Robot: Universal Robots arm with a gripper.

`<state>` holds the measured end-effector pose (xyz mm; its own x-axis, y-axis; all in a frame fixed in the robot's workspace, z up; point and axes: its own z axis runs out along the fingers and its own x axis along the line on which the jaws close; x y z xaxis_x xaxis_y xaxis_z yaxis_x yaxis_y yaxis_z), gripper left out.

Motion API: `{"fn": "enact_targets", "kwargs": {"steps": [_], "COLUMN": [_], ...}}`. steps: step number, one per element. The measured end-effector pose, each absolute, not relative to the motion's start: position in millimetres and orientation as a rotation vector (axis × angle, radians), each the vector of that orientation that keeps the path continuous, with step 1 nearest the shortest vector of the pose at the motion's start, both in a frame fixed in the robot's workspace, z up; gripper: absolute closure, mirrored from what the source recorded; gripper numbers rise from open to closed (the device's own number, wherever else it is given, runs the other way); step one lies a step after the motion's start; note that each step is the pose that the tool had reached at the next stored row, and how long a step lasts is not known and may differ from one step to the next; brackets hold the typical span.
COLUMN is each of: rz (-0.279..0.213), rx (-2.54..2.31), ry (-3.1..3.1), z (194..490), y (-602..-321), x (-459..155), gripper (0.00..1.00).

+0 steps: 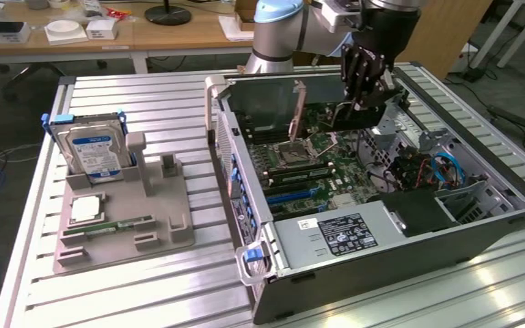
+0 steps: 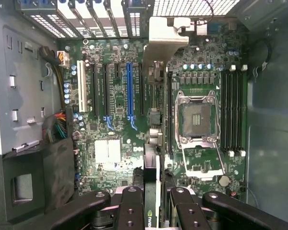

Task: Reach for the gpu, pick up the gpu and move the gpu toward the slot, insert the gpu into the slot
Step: 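Insert the gpu into the slot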

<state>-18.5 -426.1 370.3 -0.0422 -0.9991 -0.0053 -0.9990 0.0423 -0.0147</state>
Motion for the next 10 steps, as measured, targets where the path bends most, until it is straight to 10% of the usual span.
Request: {"fn": "enact_targets", "kwargs": {"steps": [10], "rz": [-0.011], "rx": [-2.164], "ry": [2.258], "z": [368.1], "y": [-426.1], "x": [-24.3], "gripper": [0.74]}}
